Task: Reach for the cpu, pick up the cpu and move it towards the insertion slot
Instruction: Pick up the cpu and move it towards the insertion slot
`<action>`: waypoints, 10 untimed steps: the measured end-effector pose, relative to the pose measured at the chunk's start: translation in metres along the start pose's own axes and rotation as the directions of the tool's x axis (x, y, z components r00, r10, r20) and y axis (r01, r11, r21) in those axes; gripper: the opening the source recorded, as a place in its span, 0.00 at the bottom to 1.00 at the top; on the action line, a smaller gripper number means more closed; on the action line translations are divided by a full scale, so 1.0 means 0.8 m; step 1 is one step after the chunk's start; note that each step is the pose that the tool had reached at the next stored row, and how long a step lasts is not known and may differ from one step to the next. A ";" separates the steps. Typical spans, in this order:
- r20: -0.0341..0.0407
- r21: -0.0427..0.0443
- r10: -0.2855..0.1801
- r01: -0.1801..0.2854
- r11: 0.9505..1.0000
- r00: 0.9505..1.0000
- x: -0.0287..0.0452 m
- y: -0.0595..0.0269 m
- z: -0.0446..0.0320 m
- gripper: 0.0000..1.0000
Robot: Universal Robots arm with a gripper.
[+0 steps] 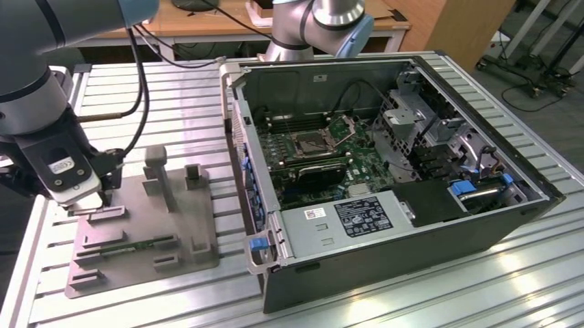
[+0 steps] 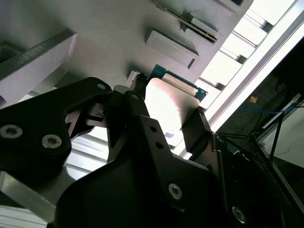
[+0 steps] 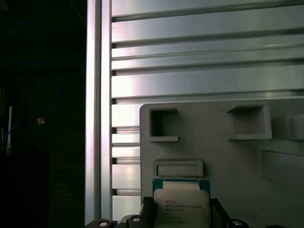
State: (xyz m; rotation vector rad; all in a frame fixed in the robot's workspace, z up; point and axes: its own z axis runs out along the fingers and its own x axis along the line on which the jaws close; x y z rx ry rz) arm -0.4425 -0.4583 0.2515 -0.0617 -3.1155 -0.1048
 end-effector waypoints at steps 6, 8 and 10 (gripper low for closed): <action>0.000 0.000 0.000 0.000 1.000 1.000 0.0000 0.000 -0.0020 0.54; 0.000 0.000 0.000 0.000 1.000 1.000 0.0001 0.000 -0.0027 0.54; 0.000 0.000 0.000 0.000 1.000 1.000 0.0001 0.000 -0.0033 0.54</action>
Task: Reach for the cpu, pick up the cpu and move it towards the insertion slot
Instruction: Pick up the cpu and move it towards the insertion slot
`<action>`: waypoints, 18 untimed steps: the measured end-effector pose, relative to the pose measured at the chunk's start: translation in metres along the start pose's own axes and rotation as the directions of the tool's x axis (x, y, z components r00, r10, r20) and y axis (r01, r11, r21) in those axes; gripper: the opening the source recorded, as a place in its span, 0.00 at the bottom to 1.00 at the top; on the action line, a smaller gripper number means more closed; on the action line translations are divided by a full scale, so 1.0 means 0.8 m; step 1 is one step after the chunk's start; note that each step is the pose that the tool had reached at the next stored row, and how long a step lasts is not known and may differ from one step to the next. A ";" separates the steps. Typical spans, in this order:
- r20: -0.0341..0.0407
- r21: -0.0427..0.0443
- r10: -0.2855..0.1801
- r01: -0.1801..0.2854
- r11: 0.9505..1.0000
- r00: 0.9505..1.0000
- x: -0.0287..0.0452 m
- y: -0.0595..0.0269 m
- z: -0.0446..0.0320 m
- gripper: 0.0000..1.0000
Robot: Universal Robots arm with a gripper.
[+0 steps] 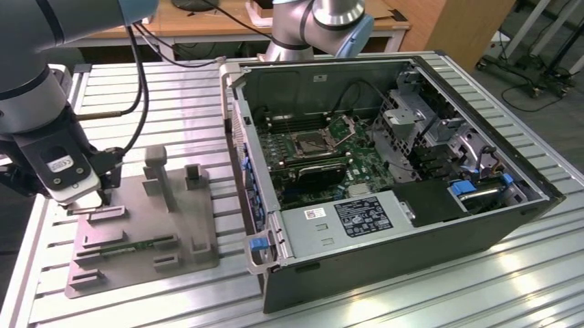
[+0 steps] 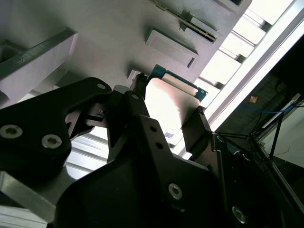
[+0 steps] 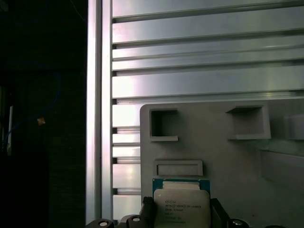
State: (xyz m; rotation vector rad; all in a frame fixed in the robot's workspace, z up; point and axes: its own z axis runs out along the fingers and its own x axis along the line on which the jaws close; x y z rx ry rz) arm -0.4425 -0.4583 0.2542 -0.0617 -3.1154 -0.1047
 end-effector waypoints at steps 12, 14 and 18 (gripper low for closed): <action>0.000 0.000 0.000 0.000 1.000 1.000 0.0002 0.000 -0.0071 0.54; 0.000 0.000 0.000 0.000 1.000 1.000 0.0002 0.001 -0.0086 0.54; 0.000 0.000 0.000 0.000 1.000 1.000 0.0003 0.001 -0.0114 0.54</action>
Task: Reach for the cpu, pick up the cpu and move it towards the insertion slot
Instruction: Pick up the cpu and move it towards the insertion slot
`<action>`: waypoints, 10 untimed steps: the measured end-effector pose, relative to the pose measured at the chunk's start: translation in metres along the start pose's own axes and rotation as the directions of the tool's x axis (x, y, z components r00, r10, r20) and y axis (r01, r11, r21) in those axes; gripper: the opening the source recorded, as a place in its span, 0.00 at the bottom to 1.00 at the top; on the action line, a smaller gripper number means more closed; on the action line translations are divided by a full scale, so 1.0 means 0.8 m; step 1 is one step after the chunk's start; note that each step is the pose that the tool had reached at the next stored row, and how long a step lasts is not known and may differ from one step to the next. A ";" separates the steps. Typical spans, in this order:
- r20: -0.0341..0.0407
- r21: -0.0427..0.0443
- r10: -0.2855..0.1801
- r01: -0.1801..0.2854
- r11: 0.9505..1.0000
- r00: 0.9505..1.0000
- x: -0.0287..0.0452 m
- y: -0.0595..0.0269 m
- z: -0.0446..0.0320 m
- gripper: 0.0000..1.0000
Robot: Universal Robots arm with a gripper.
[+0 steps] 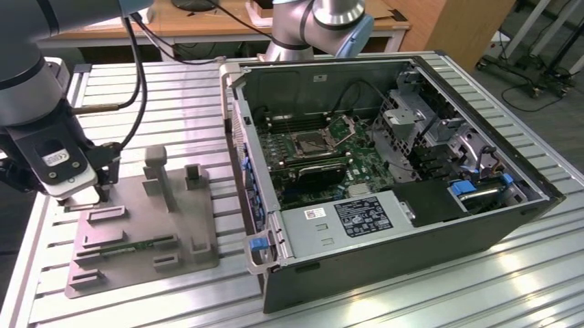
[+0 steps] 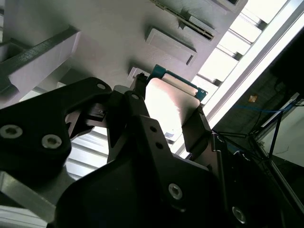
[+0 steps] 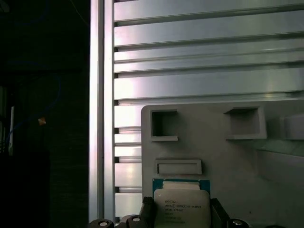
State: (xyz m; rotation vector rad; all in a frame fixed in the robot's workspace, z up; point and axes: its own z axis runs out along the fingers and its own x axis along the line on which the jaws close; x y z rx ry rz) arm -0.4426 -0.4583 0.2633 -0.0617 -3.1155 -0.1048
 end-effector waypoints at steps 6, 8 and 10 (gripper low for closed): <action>0.000 0.000 0.000 0.000 1.000 1.000 0.0001 0.000 -0.0043 0.54; 0.000 0.000 0.000 0.000 1.000 1.000 0.0001 0.000 -0.0056 0.54; 0.000 0.000 0.000 0.000 1.000 1.000 0.0002 0.000 -0.0070 0.54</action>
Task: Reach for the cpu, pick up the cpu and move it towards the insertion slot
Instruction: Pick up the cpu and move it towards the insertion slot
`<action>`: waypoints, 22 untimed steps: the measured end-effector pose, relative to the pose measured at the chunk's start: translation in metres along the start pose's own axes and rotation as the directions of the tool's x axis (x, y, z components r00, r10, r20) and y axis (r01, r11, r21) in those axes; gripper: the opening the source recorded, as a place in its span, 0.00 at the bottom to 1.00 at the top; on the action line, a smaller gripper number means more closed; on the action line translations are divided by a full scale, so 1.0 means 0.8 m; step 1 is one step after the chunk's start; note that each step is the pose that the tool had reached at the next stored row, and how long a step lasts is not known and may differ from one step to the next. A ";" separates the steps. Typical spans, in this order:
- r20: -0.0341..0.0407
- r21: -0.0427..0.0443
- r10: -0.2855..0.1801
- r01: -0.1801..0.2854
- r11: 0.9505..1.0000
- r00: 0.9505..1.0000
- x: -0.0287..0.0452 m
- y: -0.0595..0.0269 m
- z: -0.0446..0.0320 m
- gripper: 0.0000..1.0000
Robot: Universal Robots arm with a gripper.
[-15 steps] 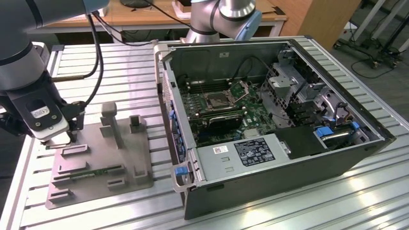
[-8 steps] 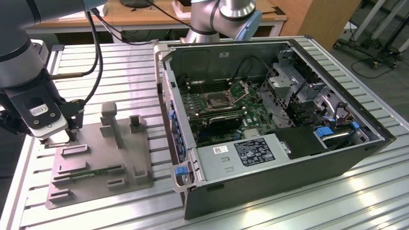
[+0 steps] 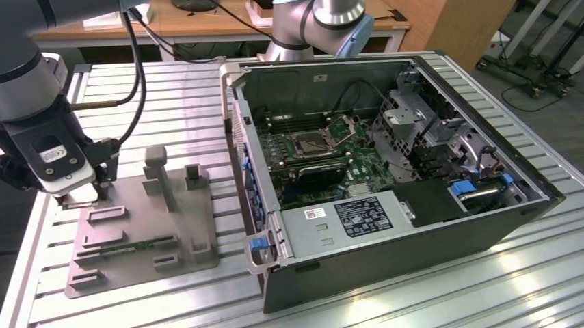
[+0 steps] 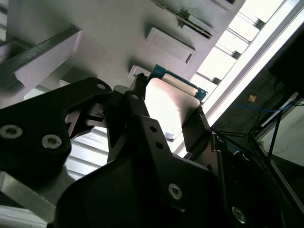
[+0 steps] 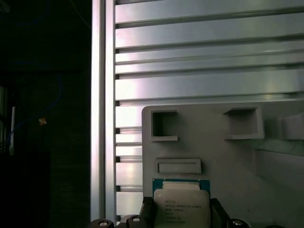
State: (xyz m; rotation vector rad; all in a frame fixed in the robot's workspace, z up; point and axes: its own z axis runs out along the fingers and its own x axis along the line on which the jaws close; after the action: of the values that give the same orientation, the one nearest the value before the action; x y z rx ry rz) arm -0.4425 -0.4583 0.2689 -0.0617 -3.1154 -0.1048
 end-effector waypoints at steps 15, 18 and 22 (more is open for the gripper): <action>0.000 0.000 0.000 0.000 1.000 1.000 0.0003 0.001 -0.0117 0.54; 0.000 0.000 0.000 0.000 1.000 1.000 0.0003 0.001 -0.0138 0.54; 0.000 0.000 0.000 0.000 1.000 1.000 0.0004 0.001 -0.0165 0.54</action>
State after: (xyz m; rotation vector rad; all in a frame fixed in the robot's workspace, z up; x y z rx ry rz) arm -0.4425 -0.4583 0.2821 -0.0617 -3.1154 -0.1047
